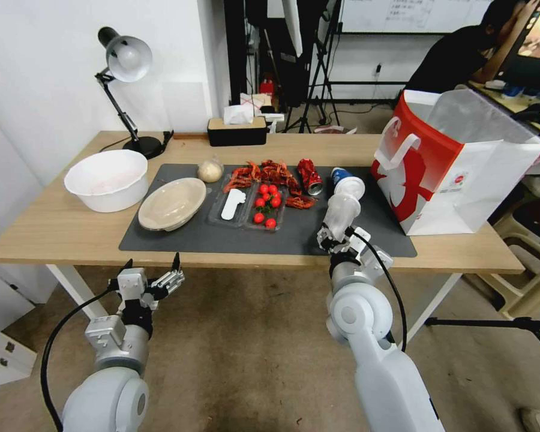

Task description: Pick up the trash from the table and place it into the takeout bag.

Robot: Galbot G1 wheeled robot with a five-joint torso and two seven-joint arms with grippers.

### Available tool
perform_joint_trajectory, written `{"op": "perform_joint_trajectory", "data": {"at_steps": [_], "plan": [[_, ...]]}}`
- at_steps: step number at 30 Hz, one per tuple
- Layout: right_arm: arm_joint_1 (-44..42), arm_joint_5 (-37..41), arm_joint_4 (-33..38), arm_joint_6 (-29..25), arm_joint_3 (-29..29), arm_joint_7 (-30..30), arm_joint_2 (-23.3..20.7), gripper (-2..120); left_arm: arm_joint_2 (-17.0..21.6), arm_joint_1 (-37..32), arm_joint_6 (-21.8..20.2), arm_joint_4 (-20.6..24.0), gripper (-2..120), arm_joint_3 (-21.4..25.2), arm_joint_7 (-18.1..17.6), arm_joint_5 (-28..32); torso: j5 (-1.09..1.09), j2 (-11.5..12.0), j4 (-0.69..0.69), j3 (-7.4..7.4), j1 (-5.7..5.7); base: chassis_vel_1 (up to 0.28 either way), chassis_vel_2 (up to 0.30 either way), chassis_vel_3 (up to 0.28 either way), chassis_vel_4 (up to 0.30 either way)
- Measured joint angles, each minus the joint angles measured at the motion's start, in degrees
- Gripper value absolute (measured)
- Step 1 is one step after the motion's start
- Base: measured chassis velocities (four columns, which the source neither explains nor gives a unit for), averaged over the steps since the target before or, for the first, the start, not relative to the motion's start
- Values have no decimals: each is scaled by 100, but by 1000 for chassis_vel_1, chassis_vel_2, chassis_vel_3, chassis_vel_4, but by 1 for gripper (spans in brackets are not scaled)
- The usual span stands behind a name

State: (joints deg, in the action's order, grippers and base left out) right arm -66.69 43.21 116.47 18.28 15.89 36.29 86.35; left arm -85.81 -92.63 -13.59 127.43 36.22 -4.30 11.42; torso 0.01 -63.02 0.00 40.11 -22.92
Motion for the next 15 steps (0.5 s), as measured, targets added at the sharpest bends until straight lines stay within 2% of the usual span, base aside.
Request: {"op": "perform_joint_trajectory", "data": {"at_steps": [2,5,6,8,9,10,15], "plan": [[-39,0,116,-103,24,-182,-38,43,0,-3,0,3,100,0,0,0,0,0,0,0,0,0,0,0,0],[-149,5,581,-413,226,-1006,-277,41,-8,-10,0,25,100,-1,0,-4,0,0,0,0,0,0,0,0,0],[-149,5,581,-413,226,-1006,-277,41,-8,-10,0,25,100,-1,0,-4,0,0,0,0,0,0,0,0,0],[-148,37,828,-556,435,-1499,-450,40,-16,-14,0,35,100,-6,2,-11,-1,0,0,0,0,0,0,0,0],[-93,90,987,-657,623,-1846,-654,40,-23,-23,4,45,100,-13,3,-25,0,0,-1,0,1,0,0,0,0],[-93,90,987,-657,623,-1846,-654,40,-23,-23,4,45,100,-13,3,-25,0,0,-1,0,1,0,0,0,0],[348,295,1225,-820,1153,-2088,-1385,38,-47,-53,26,81,100,-32,9,-65,1,0,0,0,0,0,0,0,0]]}}
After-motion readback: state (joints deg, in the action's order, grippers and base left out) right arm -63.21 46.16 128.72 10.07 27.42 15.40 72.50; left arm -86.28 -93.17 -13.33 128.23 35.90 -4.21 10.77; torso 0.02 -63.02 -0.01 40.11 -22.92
